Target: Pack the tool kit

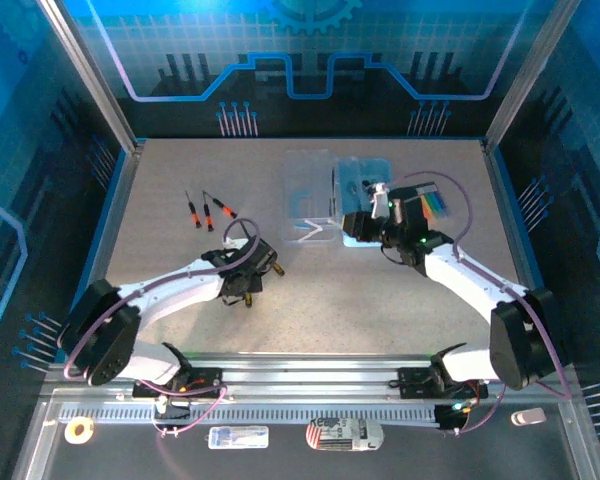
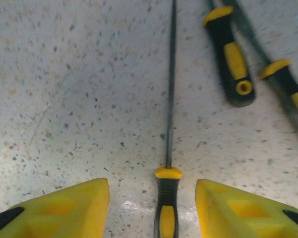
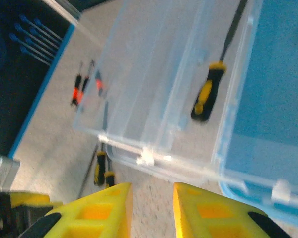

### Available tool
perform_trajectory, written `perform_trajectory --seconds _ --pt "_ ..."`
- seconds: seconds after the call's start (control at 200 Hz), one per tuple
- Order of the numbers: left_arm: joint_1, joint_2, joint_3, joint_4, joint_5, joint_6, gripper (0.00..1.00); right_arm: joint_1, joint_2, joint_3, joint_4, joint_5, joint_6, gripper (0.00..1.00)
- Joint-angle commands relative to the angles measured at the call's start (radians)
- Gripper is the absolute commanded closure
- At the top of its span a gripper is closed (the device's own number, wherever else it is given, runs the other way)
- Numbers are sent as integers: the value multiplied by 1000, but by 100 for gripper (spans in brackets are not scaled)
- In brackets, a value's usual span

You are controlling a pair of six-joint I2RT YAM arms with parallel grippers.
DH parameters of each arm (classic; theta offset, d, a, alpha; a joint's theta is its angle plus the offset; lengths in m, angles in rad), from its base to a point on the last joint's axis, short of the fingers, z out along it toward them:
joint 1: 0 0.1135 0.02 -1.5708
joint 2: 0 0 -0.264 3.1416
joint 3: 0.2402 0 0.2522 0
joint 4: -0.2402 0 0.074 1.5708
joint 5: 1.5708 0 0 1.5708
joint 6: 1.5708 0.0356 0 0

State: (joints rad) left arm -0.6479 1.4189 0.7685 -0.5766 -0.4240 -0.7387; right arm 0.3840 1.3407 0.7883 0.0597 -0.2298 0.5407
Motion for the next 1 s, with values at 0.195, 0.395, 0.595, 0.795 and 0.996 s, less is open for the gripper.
perform_trajectory --seconds 0.195,0.395,0.595,0.795,0.996 --pt "21 87 7 17 152 12 58 26 -58 -149 145 146 -34 72" --pt "22 89 3 -7 129 16 63 25 -30 -148 159 142 -36 72" --pt "23 78 -26 -4 133 4 70 27 -23 -152 169 140 -32 73" --pt "22 85 -36 4 132 1 70 37 -1 -147 176 139 -31 72" --pt "23 101 -26 7 144 16 86 40 -52 -183 201 189 -35 71"
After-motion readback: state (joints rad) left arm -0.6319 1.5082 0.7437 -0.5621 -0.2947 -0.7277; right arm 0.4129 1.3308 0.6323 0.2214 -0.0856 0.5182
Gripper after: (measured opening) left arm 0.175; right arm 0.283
